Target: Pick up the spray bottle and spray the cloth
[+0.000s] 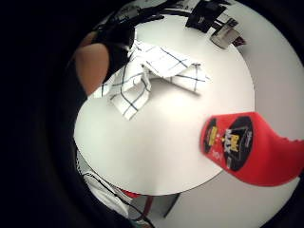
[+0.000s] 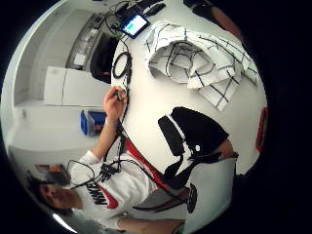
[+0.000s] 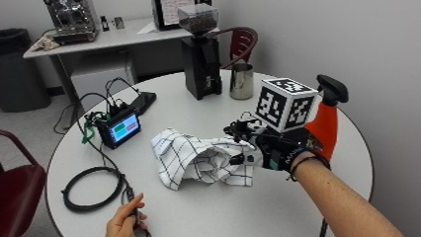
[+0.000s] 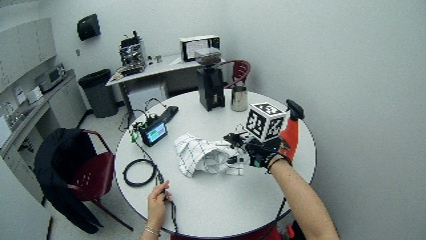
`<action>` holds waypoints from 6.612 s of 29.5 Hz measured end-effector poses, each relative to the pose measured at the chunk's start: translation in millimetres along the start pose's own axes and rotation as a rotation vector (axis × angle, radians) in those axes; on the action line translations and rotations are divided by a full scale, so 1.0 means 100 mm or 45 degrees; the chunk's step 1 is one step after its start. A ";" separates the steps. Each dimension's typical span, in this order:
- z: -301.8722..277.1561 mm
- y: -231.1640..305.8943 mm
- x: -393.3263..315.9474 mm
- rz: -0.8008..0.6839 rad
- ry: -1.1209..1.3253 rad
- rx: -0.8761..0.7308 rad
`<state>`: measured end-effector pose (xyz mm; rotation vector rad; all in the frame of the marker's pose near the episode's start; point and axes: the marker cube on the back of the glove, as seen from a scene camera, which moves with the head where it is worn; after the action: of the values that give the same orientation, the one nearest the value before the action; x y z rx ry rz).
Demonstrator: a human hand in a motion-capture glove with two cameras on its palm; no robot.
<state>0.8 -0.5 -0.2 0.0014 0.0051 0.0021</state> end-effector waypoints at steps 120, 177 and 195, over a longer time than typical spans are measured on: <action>-0.38 -0.14 0.00 0.078 -0.651 -0.216; -0.86 0.04 -0.63 -0.206 -1.127 0.523; 0.62 -0.39 -1.34 -0.158 -1.319 0.533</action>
<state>-133.0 -39.6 62.5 0.4201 -1.0304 -0.1243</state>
